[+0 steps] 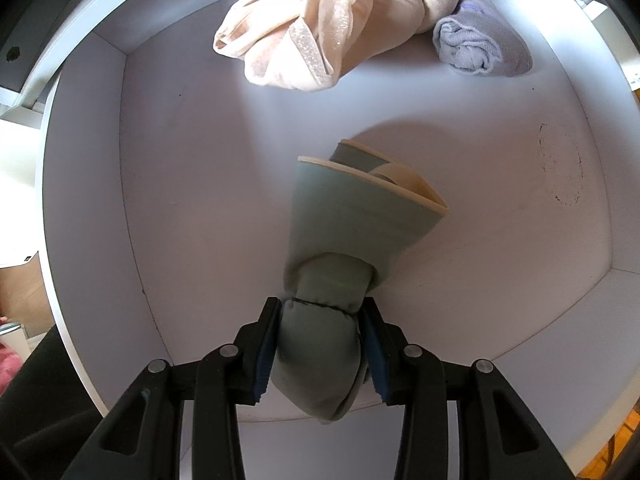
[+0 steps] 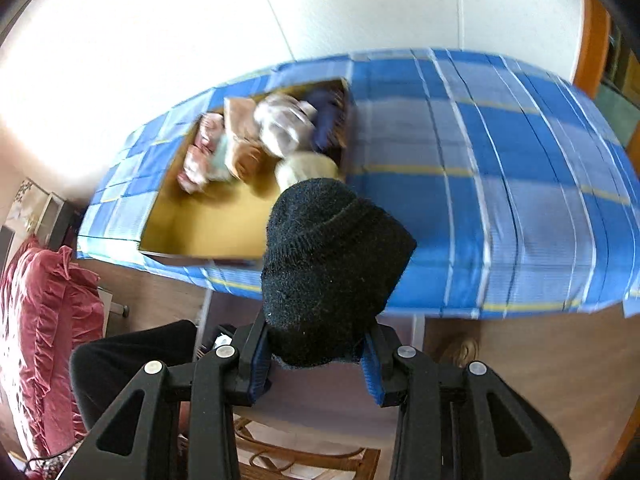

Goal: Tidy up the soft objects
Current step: 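Lift the black cloth with the right tool and carry it toward the tray, then lower the black cloth into the tray and open the right tool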

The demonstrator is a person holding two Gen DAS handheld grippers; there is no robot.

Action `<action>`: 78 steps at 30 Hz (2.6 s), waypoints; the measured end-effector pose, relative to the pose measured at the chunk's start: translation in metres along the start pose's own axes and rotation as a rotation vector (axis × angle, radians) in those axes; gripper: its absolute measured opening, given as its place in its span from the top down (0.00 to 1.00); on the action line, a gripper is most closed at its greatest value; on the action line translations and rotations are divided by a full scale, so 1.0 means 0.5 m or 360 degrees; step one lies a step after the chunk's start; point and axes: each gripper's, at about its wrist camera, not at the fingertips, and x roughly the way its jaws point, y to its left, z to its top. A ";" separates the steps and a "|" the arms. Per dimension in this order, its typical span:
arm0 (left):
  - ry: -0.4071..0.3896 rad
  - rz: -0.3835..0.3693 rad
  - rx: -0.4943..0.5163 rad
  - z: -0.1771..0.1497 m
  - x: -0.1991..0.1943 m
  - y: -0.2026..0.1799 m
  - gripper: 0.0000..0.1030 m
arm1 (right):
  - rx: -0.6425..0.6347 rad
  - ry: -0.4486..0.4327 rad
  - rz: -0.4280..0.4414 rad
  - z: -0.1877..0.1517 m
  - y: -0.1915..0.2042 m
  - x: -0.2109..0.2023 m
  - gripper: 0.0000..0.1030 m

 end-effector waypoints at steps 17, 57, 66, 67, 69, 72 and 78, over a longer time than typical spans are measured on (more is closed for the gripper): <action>0.0012 -0.0060 -0.0043 0.008 0.002 0.031 0.60 | -0.0278 0.0059 -0.0016 0.114 0.195 0.094 0.63; 0.0015 -0.0093 -0.0042 0.021 -0.005 0.032 0.56 | -0.0220 0.0219 -0.0209 0.108 0.169 0.331 0.54; 0.0015 -0.0095 -0.0040 0.021 -0.008 0.033 0.55 | -0.0237 0.0064 -0.0027 0.068 0.134 0.246 0.53; 0.0015 -0.0095 -0.0040 0.021 -0.009 0.032 0.55 | -0.0241 0.0027 -0.0009 0.058 0.131 0.230 0.53; 0.0015 -0.0095 -0.0041 0.021 -0.009 0.033 0.55 | -0.0261 -0.0033 0.0007 0.042 0.125 0.208 0.53; 0.0017 -0.0094 -0.0040 0.022 -0.011 0.031 0.54 | -0.0275 -0.0122 0.0022 0.013 0.110 0.178 0.53; 0.0017 -0.0095 -0.0042 0.022 -0.013 0.031 0.54 | -0.0301 -0.0273 0.0021 -0.013 0.102 0.137 0.53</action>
